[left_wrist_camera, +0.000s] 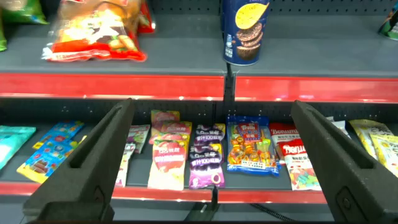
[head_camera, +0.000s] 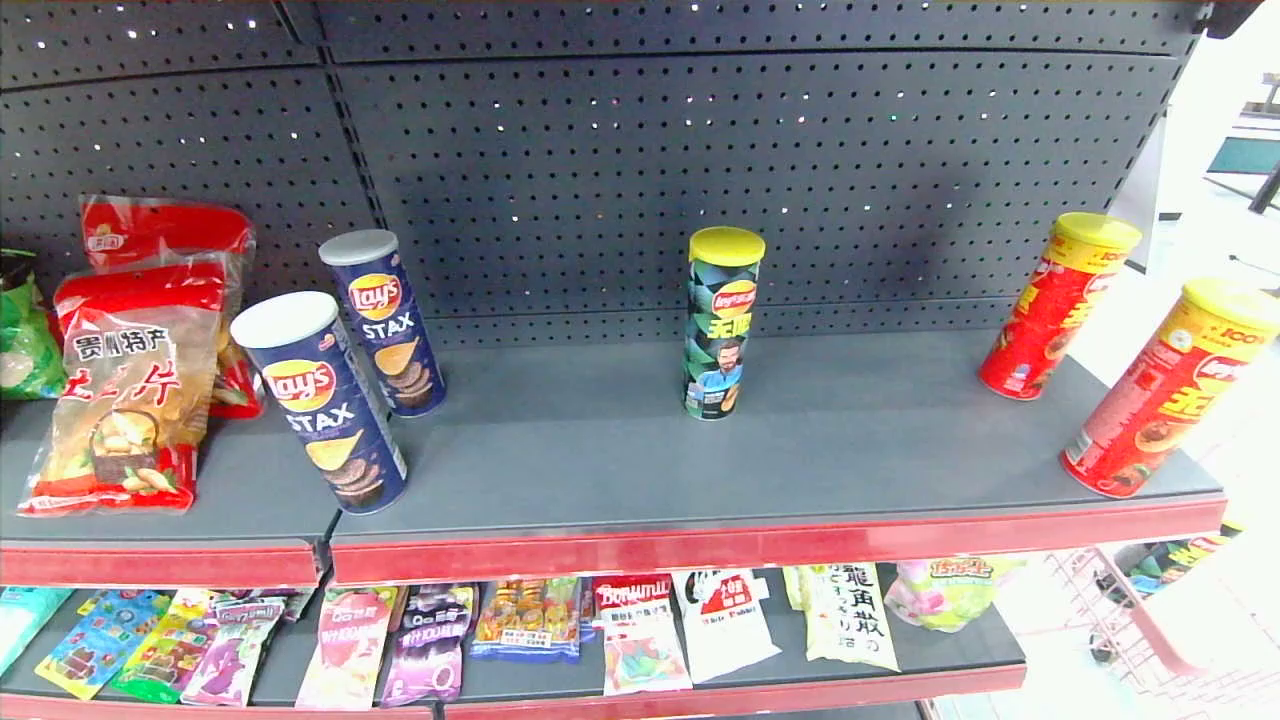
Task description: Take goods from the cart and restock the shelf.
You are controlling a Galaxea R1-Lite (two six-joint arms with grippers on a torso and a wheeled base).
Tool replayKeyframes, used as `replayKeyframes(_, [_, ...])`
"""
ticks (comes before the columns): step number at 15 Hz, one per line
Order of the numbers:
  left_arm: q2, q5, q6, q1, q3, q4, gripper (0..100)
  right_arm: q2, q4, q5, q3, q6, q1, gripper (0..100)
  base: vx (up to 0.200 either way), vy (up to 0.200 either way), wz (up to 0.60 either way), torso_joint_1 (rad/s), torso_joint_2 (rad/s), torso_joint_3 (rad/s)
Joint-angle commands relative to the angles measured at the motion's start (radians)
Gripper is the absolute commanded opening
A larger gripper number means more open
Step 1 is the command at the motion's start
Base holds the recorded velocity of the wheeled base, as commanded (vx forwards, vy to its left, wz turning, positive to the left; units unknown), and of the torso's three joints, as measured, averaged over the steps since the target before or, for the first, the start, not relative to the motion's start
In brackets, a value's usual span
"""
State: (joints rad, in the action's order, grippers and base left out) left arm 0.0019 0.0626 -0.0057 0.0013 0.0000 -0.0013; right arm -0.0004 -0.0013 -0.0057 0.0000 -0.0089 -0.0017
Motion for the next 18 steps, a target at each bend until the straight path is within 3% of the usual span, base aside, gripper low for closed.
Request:
replayKeyframes(1, [0.000,0.000,0.000,0.000,0.000,0.000,100,0.000,0.000,0.000,0.000,0.000,0.000,100,0.000,0.000,0.00,0.000,0.00,0.000])
replayKeyframes(18, [0.000,0.000,0.001,0.000,0.000,0.000,100,0.000,0.000,0.004,0.000,0.000,0.000,100,0.000,0.000,0.00,0.000,0.00,0.000])
